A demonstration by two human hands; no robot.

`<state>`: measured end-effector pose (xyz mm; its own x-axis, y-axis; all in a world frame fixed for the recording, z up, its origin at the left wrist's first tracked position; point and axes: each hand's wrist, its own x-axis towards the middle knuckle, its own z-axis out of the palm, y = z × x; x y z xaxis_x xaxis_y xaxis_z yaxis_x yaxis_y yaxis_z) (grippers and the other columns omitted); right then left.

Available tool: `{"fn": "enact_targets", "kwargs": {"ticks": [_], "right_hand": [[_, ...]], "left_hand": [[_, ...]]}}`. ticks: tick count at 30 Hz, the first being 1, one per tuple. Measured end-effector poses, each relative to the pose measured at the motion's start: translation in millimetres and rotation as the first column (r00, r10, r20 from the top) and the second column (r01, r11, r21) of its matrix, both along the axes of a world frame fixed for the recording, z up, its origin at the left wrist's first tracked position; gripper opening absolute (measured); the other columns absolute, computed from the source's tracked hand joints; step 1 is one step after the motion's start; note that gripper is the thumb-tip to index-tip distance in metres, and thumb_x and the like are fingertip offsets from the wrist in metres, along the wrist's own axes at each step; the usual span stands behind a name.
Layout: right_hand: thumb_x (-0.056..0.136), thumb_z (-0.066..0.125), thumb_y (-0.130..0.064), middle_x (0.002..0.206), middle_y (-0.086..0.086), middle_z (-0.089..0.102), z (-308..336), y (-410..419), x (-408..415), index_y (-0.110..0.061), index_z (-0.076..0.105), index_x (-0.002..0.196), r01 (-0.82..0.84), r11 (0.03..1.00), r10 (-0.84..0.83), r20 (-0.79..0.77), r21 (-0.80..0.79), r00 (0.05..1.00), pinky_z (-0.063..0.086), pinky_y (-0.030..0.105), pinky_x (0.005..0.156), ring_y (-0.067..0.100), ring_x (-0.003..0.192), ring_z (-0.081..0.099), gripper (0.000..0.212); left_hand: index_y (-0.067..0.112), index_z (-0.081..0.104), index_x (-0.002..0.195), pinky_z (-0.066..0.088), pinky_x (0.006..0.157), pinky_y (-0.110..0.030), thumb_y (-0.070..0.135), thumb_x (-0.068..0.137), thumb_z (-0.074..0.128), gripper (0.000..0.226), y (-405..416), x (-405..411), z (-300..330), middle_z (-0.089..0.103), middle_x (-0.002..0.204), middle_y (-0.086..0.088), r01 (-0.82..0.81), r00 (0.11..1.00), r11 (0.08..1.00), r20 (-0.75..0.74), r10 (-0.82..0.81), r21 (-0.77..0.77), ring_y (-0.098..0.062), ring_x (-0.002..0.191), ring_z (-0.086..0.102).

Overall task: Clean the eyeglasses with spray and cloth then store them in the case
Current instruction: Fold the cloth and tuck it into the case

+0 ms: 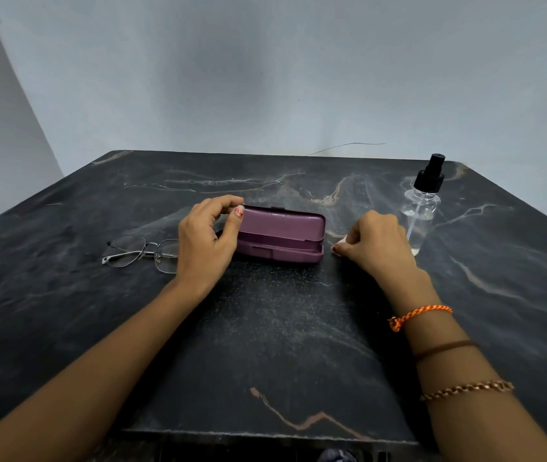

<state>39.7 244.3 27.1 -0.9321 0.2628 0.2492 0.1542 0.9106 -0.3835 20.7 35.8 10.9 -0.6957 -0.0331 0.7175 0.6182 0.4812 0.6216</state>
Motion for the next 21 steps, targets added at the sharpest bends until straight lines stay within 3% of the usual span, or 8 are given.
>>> {"fn": "enact_targets", "kwargs": {"ticks": [2,5,9,14,17,21], "right_hand": [[0.078,0.068,-0.016,0.098,0.023,0.065,0,-1,0,0.003,0.064,0.091,0.006,1.0,-0.006,-0.008,0.016,1.0,0.051,0.04,0.079,0.038,0.094,0.059,0.024],[0.08,0.059,-0.009,0.094,0.023,0.064,-3,-2,0,0.006,0.062,0.089,0.014,0.998,-0.012,-0.044,0.057,0.999,0.047,0.037,0.071,0.04,0.09,0.059,0.017],[0.08,0.053,-0.005,0.075,0.022,0.056,-6,-2,-1,0.004,0.05,0.07,0.011,0.999,-0.007,-0.087,0.048,0.996,0.041,0.034,0.06,0.037,0.076,0.056,0.015],[0.077,0.052,-0.01,0.069,0.025,0.064,-2,-1,-1,0.012,0.057,0.067,0.031,0.992,-0.071,-0.327,-0.124,0.942,0.046,0.039,0.06,0.038,0.068,0.058,0.024],[0.082,0.053,-0.015,0.065,0.007,0.06,5,-8,2,-0.002,0.059,0.072,-0.039,0.975,-0.072,-0.477,-0.219,0.876,0.038,0.027,0.053,0.016,0.057,0.051,0.018],[0.083,0.052,-0.014,0.06,-0.009,0.054,12,-17,3,-0.011,0.059,0.073,-0.147,0.894,-0.125,-0.55,-0.424,0.826,0.037,0.005,0.051,0.0,0.056,0.049,0.012]], "left_hand": [[0.003,0.065,0.102,0.046,0.079,-0.021,0.005,0.086,0.057,0.017,1,0,0,0.06,0.093,0.002,-0.003,1.0,1.0,-0.001,0.003,-0.014,-0.017,0.092,0.058],[0.003,0.065,0.101,0.044,0.077,-0.022,0.005,0.087,0.057,0.017,1,0,0,0.06,0.092,0.002,0.0,1.0,1.0,0.004,0.0,-0.026,-0.016,0.091,0.057],[0.003,0.065,0.101,0.045,0.079,-0.027,0.005,0.087,0.057,0.017,0,1,1,0.061,0.092,0.001,0.006,1.0,0.999,-0.006,-0.007,-0.039,-0.016,0.091,0.057],[0.002,0.064,0.101,0.038,0.078,-0.007,0.004,0.085,0.059,0.017,1,2,2,0.06,0.09,0.001,-0.014,0.999,1.0,-0.043,0.013,-0.017,-0.016,0.09,0.055],[0.003,0.063,0.104,0.037,0.08,-0.005,0.004,0.085,0.06,0.019,1,1,4,0.061,0.093,-0.001,0.01,0.999,1.0,-0.051,-0.009,0.016,-0.015,0.093,0.055],[0.005,0.061,0.106,0.047,0.088,-0.023,0.007,0.085,0.059,0.021,3,3,6,0.06,0.097,0.0,0.11,0.994,0.99,-0.02,-0.109,0.084,-0.019,0.096,0.06]]}}
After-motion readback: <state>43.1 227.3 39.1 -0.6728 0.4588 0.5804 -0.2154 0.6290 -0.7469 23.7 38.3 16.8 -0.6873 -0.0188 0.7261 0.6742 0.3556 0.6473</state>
